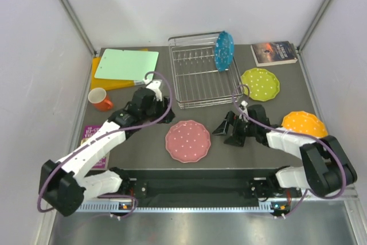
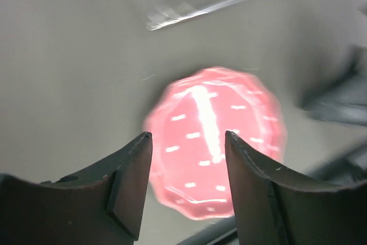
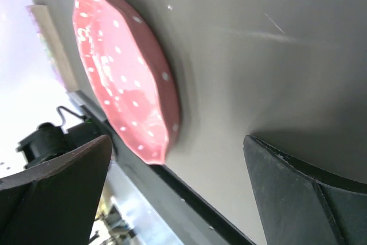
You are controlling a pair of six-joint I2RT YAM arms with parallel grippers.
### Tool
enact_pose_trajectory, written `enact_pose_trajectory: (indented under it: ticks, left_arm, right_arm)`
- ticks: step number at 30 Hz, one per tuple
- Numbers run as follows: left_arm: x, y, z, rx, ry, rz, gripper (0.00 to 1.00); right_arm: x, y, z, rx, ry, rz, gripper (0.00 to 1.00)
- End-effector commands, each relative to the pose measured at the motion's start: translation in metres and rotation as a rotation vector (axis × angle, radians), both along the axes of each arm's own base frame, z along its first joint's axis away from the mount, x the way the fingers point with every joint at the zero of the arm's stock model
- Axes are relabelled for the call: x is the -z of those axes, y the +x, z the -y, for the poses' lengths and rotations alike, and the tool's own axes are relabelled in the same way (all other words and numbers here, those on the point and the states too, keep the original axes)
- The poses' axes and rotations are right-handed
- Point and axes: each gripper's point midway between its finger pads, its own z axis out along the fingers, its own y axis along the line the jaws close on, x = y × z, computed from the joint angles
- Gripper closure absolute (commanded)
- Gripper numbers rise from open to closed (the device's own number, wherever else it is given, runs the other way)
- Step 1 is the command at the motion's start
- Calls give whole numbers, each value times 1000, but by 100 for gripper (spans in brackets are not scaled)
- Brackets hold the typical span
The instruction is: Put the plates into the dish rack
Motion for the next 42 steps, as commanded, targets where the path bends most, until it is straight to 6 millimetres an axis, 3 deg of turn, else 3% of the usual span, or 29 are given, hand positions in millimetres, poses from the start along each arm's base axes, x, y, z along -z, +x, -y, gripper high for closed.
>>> enact_pose_trajectory:
  ticks: [1,7,12,17,25,29,34,38,41,42]
  left_arm:
    - [60,2,-50,-248,55,-191,39]
    - [99,-21,-51,-340,-9,-420,40]
    - [122,-39,-63,-430,43,-532,43]
    - [133,-60,-53,-427,54,-619,44]
    - [149,-75,-7,-353,-41,-671,50]
    - [154,-81,14,-308,-95,-699,53]
    - [160,-86,19,-273,-92,-672,62]
    - [157,-88,24,-226,-80,-653,63]
    - [157,-88,27,-204,-79,-641,64]
    - [156,-88,29,-192,-81,-637,65]
  right_arm:
    - [11,7,-13,6,7,-34,0]
    - [23,-12,-38,-46,-12,-120,1]
    - [47,-31,-38,-38,-68,-217,1]
    - [63,-47,-34,-32,-104,-278,1]
    - [60,-23,-61,36,-34,-265,2]
    - [55,-27,-75,36,-29,-240,2]
    - [55,-24,-75,47,-53,-193,2]
    - [49,-22,-72,56,-53,-141,4]
    - [46,-17,-66,71,-59,-119,11]
    - [45,-15,-65,66,-61,-103,17]
